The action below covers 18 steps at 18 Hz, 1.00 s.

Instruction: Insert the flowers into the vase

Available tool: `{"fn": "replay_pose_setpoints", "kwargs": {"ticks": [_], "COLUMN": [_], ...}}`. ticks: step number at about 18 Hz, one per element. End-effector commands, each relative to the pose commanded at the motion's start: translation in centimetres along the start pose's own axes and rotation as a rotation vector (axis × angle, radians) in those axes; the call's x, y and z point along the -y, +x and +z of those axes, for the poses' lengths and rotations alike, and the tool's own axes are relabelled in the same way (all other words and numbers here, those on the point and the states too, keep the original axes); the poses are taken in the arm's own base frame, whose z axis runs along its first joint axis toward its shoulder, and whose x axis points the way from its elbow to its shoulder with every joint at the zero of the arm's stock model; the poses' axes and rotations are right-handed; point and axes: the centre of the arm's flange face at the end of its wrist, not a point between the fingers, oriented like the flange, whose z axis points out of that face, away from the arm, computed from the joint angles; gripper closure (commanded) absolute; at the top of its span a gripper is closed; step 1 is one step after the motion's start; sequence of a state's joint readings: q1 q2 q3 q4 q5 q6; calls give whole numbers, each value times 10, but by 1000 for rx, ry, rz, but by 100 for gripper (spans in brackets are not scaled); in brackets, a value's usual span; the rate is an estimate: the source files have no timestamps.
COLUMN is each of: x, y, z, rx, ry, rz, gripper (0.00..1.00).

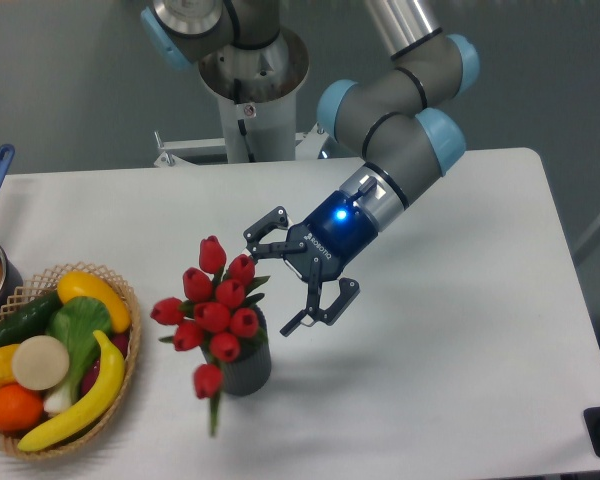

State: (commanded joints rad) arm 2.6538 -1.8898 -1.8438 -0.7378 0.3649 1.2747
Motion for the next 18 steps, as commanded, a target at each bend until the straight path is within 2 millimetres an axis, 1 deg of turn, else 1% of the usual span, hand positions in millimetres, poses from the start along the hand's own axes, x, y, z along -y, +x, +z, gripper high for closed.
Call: {"fn": "replay_pose_setpoints", "kwargs": {"ticks": [2, 4, 6, 9, 11, 13, 14, 15, 16, 18], "x": [-6, -14, -16, -11, -3, 9, 15, 20, 23, 23], "y": [-2, -10, -7, -1, 10, 17, 20, 22, 22, 19], "z": [-2, -18, -21, -33, -44, -54, -60, -71, -86, -109], "rx": [7, 36, 46, 91, 127, 167, 192, 229, 279, 359], "ry": [-14, -15, -31, -117, -178, -239, -282, -336, -398, -523], "rz": [-8, -20, -23, -5, 16, 45, 58, 69, 77, 82], "gripper": [0, 0, 0, 0, 0, 0, 0, 0, 0, 0]}}
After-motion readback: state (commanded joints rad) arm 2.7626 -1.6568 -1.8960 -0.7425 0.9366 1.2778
